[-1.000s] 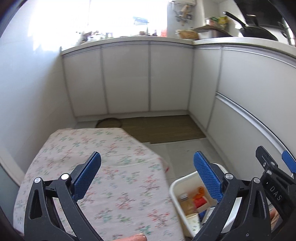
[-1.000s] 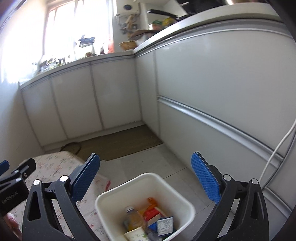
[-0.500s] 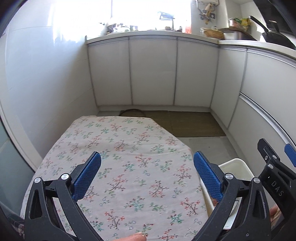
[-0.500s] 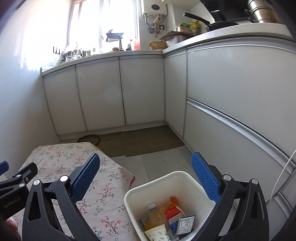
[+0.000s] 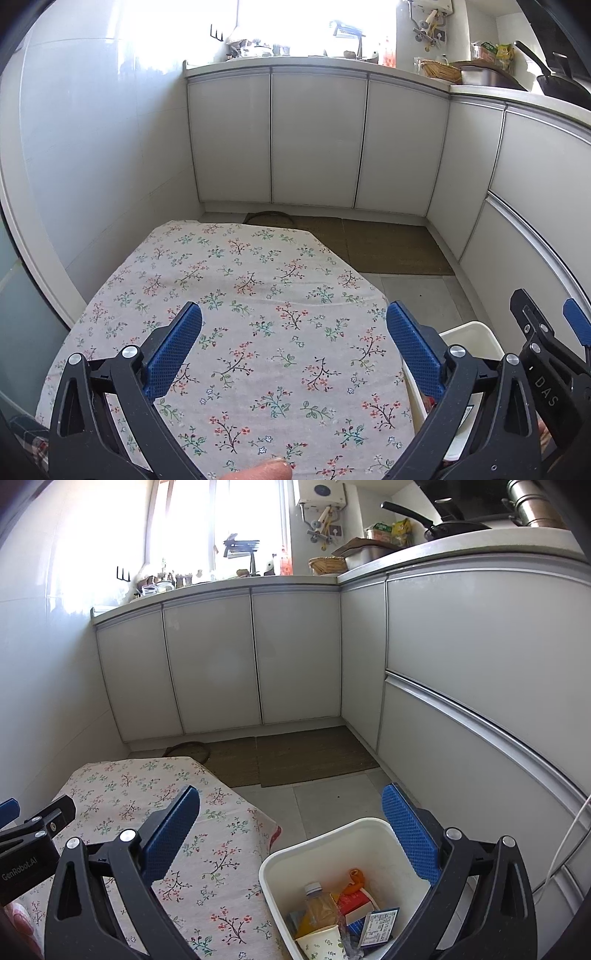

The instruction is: Collect trash

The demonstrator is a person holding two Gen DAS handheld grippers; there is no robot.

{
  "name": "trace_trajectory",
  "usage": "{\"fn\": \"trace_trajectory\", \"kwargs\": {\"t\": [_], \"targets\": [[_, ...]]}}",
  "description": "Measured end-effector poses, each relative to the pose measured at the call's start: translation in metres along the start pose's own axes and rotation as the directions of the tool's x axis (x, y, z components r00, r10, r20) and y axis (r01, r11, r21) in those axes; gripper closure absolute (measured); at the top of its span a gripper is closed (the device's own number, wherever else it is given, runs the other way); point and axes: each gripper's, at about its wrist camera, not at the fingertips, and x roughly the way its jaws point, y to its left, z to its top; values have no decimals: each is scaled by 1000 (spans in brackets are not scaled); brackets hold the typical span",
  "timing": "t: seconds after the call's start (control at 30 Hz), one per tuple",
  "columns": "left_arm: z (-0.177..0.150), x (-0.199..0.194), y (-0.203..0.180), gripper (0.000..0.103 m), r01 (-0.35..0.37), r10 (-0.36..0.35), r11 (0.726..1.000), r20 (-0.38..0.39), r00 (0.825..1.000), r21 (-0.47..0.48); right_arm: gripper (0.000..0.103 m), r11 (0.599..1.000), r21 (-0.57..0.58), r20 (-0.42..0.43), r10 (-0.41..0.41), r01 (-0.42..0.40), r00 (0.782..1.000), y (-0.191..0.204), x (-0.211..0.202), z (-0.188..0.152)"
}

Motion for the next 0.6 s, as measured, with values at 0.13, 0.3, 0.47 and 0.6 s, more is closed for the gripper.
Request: {"fn": "trace_trajectory", "kwargs": {"t": [0.13,0.3,0.47,0.6], "targets": [[1,0,2,7,-2,2,1000,3,1000,-5,7,1000,-4,-6,4,-4,1000,1,1,0],[1,0,3,7,-5,5,1000,4,1000,-5,7,1000,-8,-7,8,-8,1000,2,2,1],[1,0,4,7,-6,6,1000,10,1000,-4,7,1000,-8,-15,11,-12,1000,3,3,0],[0,-2,5,18,20,-20,1000,33,999,4,7,1000,-7,-18,12,-12,1000,4,3,0]]}}
